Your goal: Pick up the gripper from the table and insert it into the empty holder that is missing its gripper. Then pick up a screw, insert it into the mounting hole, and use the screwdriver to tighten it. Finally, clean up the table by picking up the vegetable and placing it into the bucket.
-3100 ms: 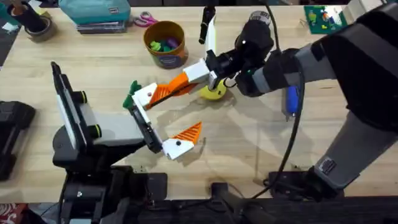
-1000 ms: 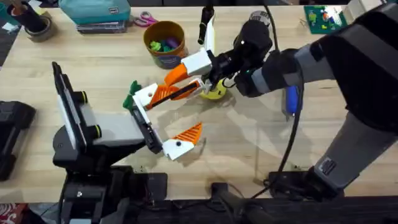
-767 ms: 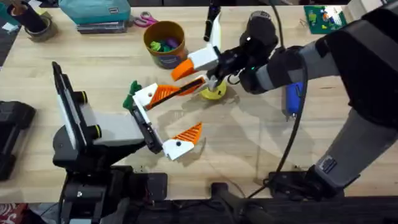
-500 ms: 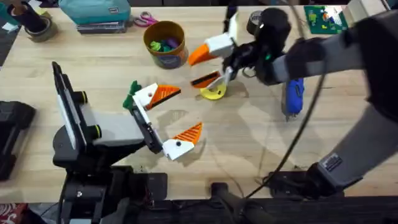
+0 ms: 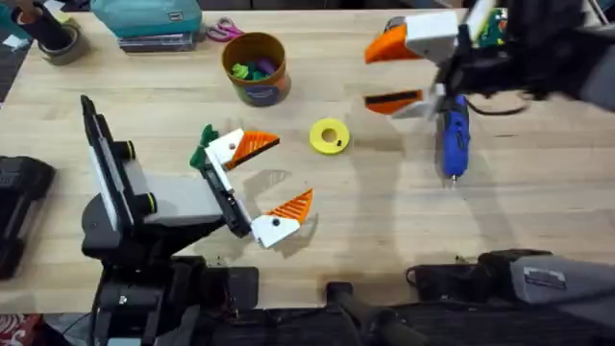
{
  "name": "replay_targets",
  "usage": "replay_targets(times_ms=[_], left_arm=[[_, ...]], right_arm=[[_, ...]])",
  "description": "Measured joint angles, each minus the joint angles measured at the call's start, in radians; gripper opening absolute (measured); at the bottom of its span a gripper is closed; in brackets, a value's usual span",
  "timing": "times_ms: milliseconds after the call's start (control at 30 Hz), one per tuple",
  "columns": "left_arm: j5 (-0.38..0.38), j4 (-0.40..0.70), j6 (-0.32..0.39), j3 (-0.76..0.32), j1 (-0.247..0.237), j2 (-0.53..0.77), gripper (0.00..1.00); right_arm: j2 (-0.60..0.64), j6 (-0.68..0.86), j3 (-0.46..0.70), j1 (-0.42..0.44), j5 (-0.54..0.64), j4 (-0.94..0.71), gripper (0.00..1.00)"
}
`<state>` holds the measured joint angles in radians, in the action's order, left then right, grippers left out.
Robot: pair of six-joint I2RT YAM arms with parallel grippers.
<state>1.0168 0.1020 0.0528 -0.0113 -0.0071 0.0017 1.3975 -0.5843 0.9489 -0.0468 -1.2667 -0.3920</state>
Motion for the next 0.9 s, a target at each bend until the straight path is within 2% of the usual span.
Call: replay_targets(times_ms=[133, 300, 600, 700, 733, 900], left_arm=[[0.000, 0.000, 0.000, 0.000, 0.000, 0.000, 0.986], [0.001, 0.000, 0.000, 0.000, 0.000, 0.000, 0.986], [0.003, 0.000, 0.000, 0.000, 0.000, 0.000, 0.986], [0.003, 0.000, 0.000, 0.000, 0.000, 0.000, 0.986], [0.004, 0.000, 0.000, 0.000, 0.000, 0.000, 0.986], [0.004, 0.000, 0.000, 0.000, 0.000, 0.000, 0.986]], right_arm=[[-0.096, 0.224, 0.099, 0.008, 0.201, -0.357, 0.996], [-0.186, 0.394, 0.235, -0.013, 0.483, -0.604, 0.997], [-0.439, 0.473, 0.275, -0.186, 0.957, -0.707, 0.997], [-0.509, 0.481, 0.269, -0.214, 1.047, -0.709, 0.997], [-0.575, 0.485, 0.228, -0.220, 1.096, -0.709, 0.997], [-0.623, 0.504, 0.112, -0.220, 1.132, -0.697, 0.997]])
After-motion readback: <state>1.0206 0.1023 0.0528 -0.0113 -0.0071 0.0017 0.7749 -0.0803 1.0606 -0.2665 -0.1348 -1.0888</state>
